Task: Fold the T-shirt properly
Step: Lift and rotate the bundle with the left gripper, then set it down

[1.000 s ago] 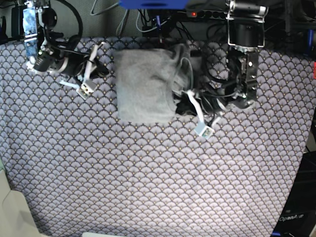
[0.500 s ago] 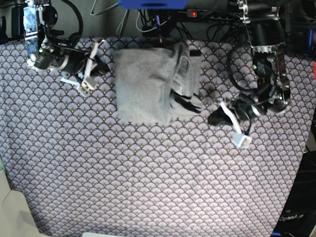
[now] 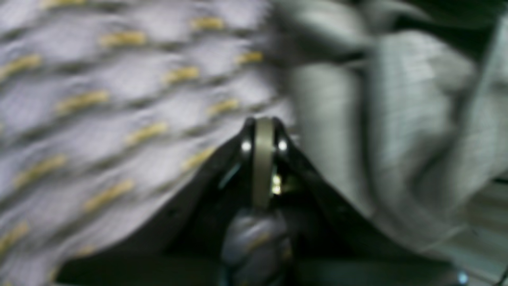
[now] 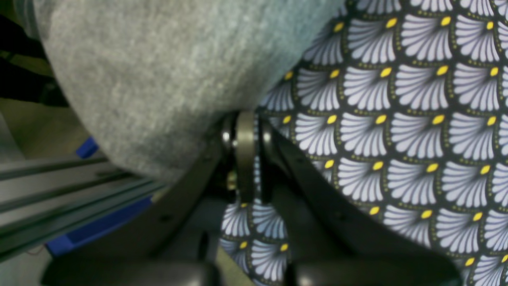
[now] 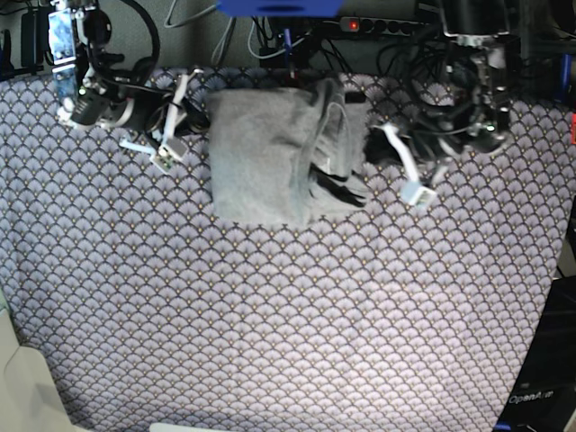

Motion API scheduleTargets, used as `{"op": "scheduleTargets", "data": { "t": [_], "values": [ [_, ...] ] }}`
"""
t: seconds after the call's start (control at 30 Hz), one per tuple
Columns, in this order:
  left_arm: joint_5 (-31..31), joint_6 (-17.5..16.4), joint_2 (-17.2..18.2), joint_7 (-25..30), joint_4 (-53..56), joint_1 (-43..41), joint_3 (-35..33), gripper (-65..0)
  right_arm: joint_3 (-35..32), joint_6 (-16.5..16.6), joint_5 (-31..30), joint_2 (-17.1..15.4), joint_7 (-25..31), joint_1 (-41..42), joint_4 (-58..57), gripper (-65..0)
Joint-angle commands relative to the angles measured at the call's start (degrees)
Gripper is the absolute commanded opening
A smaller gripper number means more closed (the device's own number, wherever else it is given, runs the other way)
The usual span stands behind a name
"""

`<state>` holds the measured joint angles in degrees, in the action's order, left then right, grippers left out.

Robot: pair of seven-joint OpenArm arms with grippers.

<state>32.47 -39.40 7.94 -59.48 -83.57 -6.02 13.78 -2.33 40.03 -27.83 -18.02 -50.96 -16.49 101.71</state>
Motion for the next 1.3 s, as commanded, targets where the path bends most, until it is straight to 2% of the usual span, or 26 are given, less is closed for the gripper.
{"op": "scheduleTargets", "data": {
  "t": [0.0, 0.13, 0.27, 0.4, 0.5, 0.7, 0.8, 0.9, 0.97, 1.27],
  "values": [
    [0.9, -0.4, -0.1, 1.4, -0.6, 1.0, -0.6, -65.0, 0.3, 0.0, -1.0, -0.3, 1.1, 0.4, 0.8, -64.9],
    [0.8, -0.3, -2.5, 1.8, -0.3, 1.3, -2.7, -65.0, -0.4, 0.0, -1.0, 0.0, 1.1, 0.1, 0.8, -64.9],
    [-1.2, -0.3, -3.7, 2.0, -0.3, 2.4, -2.8, -65.0, -4.2, 0.0, -1.0, 0.6, 1.1, -0.2, 0.8, -65.0],
    [-4.5, -0.3, -5.4, 4.7, 1.8, 5.4, -2.5, -65.0, -9.2, 0.0, -1.0, 0.8, 1.2, -1.0, 0.0, -65.0],
    [-4.4, -0.3, -6.0, 5.9, 6.0, 10.5, -2.5, -65.0, -12.7, 0.0, -1.0, 1.6, 3.2, -1.9, -0.2, -65.0],
    [-4.4, -0.2, -9.7, 5.4, 11.4, 24.2, -2.3, -65.0, -18.0, 0.0, -1.0, 1.6, 6.4, -2.9, -3.6, -64.9],
    [-4.4, -0.2, -9.6, 1.0, 11.4, 29.3, -0.7, -65.0, -18.5, 0.0, -1.0, 1.5, 6.9, -2.9, -4.6, -65.0],
    [-4.9, -0.2, -9.0, -6.4, 9.8, 31.3, 3.7, -65.0, -18.2, 0.0, -1.0, 0.1, 8.0, -3.3, -4.7, -65.0],
    [-4.9, -0.2, -7.3, -9.9, 7.3, 28.8, 5.6, -65.0, -18.1, 0.0, -1.0, -0.7, 9.8, -3.8, -4.4, -65.0],
    [-4.6, -0.2, 0.0, -16.1, -9.8, 9.1, 5.6, -65.0, -17.5, 0.0, -1.0, -4.6, 12.8, -3.1, -4.5, -65.0]
  ]
}}
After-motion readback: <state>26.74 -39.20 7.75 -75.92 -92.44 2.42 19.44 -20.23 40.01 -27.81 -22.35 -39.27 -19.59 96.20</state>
